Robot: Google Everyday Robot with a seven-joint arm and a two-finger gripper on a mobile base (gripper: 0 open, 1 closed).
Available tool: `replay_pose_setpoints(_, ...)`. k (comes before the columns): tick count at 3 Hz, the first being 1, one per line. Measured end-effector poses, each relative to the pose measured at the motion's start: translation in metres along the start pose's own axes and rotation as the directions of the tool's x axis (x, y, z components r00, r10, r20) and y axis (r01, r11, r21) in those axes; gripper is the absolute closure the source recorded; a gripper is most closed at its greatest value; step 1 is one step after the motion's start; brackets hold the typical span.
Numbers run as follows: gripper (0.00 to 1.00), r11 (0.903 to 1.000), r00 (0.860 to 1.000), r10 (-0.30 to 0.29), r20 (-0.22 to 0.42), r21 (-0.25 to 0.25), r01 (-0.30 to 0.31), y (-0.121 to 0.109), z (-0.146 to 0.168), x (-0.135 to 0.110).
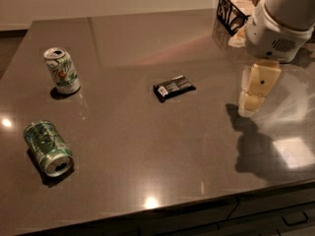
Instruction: Move rxbar chocolate near green can
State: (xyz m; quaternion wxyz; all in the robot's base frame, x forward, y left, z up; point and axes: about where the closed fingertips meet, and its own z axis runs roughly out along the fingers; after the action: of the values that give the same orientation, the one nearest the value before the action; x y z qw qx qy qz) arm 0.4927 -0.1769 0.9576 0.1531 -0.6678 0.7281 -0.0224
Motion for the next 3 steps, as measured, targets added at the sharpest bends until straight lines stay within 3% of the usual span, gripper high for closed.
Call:
replay_pose_setpoints(1,0.00,0.9925,0.994,-0.111,0.024,-0.049,0.112,-0.027,0.035,-0.027)
replay_pose_setpoints(2,0.00,0.9729,0.978,-0.200,0.058,-0.107,0.205,-0.049,0.074,-0.056)
replay_pose_setpoints(3,0.00,0.9470,0.959,-0.271,0.086,-0.154,0.282,-0.061,0.109,-0.082)
